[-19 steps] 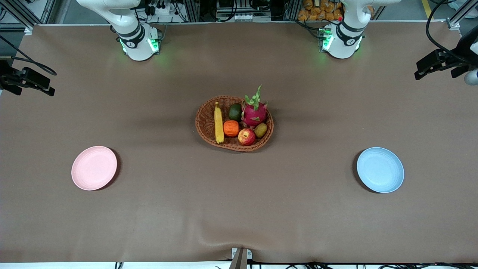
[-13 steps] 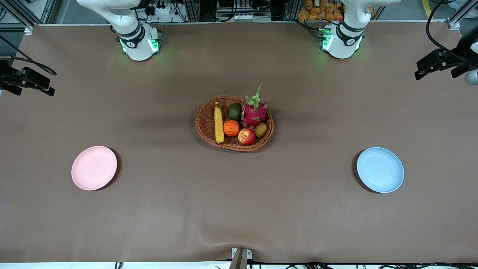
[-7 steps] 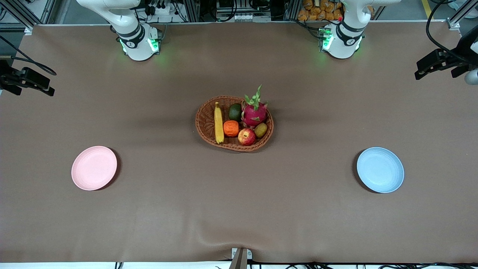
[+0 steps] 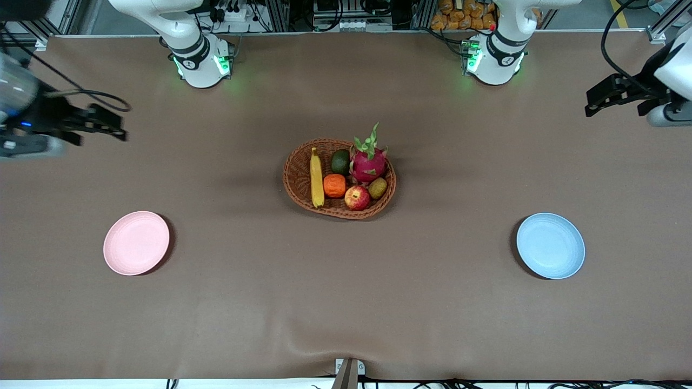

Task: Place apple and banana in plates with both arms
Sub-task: 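Move the right gripper toward the basket while the left gripper follows, then grasp the yellow banana with the right gripper while the left gripper waits, then carry the banana to the pink plate while the left gripper reaches the apple, then lower the banana onto the pink plate while the left gripper grasps the apple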

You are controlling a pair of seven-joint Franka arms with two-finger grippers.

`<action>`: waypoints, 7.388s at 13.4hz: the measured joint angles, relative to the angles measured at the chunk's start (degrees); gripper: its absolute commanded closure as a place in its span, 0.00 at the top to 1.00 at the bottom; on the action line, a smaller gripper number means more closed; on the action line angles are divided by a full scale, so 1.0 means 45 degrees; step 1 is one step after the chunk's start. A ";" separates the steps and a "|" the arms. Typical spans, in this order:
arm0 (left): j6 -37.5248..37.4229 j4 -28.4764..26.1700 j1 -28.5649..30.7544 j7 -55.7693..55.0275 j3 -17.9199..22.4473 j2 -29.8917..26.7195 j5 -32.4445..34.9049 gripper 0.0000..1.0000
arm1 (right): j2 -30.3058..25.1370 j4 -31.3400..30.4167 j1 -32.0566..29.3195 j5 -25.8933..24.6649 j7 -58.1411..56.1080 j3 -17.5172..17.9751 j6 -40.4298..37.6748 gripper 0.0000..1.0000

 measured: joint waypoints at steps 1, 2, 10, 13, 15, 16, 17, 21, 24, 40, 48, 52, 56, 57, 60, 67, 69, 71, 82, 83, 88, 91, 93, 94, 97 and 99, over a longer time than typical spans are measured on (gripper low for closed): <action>0.0000 0.0000 -0.0015 0.0000 -0.0101 0.0060 0.0000 1.00 | 0.0268 -0.0029 0.0157 0.0246 0.0006 0.0009 0.0222 1.00; 0.0001 0.0003 -0.0025 0.0000 -0.0200 0.0120 -0.0011 1.00 | 0.0564 -0.0052 0.0272 0.0376 0.0005 0.0009 0.0409 1.00; 0.1136 0.0005 -0.0080 -0.0027 -0.1844 0.1817 -0.0378 1.00 | 0.3032 -0.0315 0.4302 -0.0178 0.3901 0.0047 0.3807 1.00; 0.1894 0.0015 -0.0116 -0.0288 -0.2734 0.2804 -0.0378 1.00 | 0.4376 -0.0340 0.5400 -0.0570 0.4425 0.0037 0.5161 1.00; 0.2085 0.0034 -0.0115 -0.0341 -0.2883 0.3055 -0.0378 1.00 | 0.5342 -0.0281 0.6088 -0.1386 0.5273 0.0028 0.6160 1.00; 0.2179 0.0055 -0.0100 -0.0341 -0.2883 0.3102 -0.0378 1.00 | 0.5844 -0.0151 0.6392 -0.1939 0.6075 0.0028 0.6360 1.00; 0.2367 0.0071 -0.0084 -0.0348 -0.2881 0.3161 -0.0378 1.00 | 0.6321 0.0022 0.6604 -0.2232 0.6693 0.0022 0.6514 1.00; 0.3286 0.0385 -0.0045 -0.0950 -0.2865 0.3896 -0.0379 1.00 | 0.7836 0.0658 0.6913 -0.2368 0.8285 -0.0005 0.8275 1.00; 0.3326 0.0768 -0.0050 -0.1542 -0.2868 0.4480 -0.0379 1.00 | 0.8249 0.0821 0.7111 -0.2377 0.8834 -0.0005 0.8511 1.00; 0.3279 0.0810 -0.1023 -0.1794 -0.2892 0.4705 -0.0054 1.00 | 0.8593 0.0834 0.7937 -0.3123 1.0742 -0.0203 0.8039 0.61; 0.3229 0.0764 -0.0899 -0.1772 -0.2882 0.4711 -0.0052 1.00 | 0.8592 0.0866 0.8159 -0.3136 1.0948 -0.0193 0.7476 0.02; 0.3230 0.0880 -0.0865 -0.1772 -0.2880 0.4612 -0.0051 1.00 | 0.8499 0.1071 0.8160 -0.3136 1.0970 -0.0199 0.7371 0.02; 0.3140 0.0962 -0.0870 -0.1781 -0.2911 0.4041 -0.0052 1.00 | 0.7408 0.1644 0.8122 -0.3079 1.0989 -0.0210 0.5666 0.03; 0.3120 0.0963 -0.0903 -0.1880 -0.2933 0.3948 -0.0054 1.00 | 0.7035 0.1717 0.8076 -0.2994 1.0994 -0.0221 0.5328 0.03; 0.3469 0.0924 -0.1321 -0.3316 -0.3103 0.4036 -0.0061 1.00 | 0.6131 0.1744 0.7599 -0.2600 1.0853 -0.0240 0.4829 0.03; 0.5972 0.0823 -0.3726 -0.6579 -0.3212 0.6201 -0.0062 1.00 | 0.5111 0.1745 0.4537 -0.1178 0.7915 -0.0336 0.3580 0.04; 0.6037 0.0785 -0.4430 -0.6824 -0.3212 0.6917 -0.0062 1.00 | 0.5085 0.1729 0.3716 -0.1166 0.7579 -0.0342 0.3287 0.05; 0.6548 0.0775 -0.5190 -0.6881 -0.3172 0.7759 -0.0055 1.00 | 0.5084 0.1717 0.2797 -0.1163 0.6793 -0.0353 0.3207 0.05; 0.8806 0.0806 -0.6138 -0.7820 -0.3100 0.9920 0.1420 1.00 | 0.5792 0.1360 -0.2278 0.1484 0.1106 -0.0370 0.3376 0.05; 0.9002 0.0807 -0.6142 -0.7820 -0.3075 1.0011 0.1430 1.00 | 0.6174 0.1357 -0.2476 0.1570 0.0796 -0.0360 0.3830 0.05; 0.9727 0.0813 -0.6140 -0.7823 -0.2872 1.0351 0.1435 1.00 | 0.7273 0.1368 -0.3197 0.1906 -0.2045 -0.0334 0.5633 0.05; 1.0252 0.0815 -0.6139 -0.7832 -0.2836 1.0613 0.1435 1.00 | 0.7739 0.1375 -0.3948 0.3879 -0.5066 -0.0344 0.6182 0.07; 1.0406 0.0819 -0.6141 -0.7832 -0.2833 1.0680 0.1435 0.85 | 0.8202 0.1382 -0.4506 0.5209 -0.6691 -0.0345 0.6228 0.09; 1.0413 0.0820 -0.6144 -0.7834 -0.2833 1.0685 0.1435 0.34 | 0.8381 0.1385 -0.4674 0.5587 -0.7204 -0.0344 0.6238 0.11; 1.0428 0.0868 -0.6178 -0.8084 -0.2839 1.0685 0.1435 0.00 | 0.8730 0.1399 -0.4919 0.6306 -0.7983 -0.0338 0.6357 0.11; 1.0441 0.0974 -0.6204 -0.8444 -0.2850 1.0662 0.1435 0.00 | 0.8999 0.1398 -0.4982 0.6481 -0.8453 -0.0337 0.6747 0.14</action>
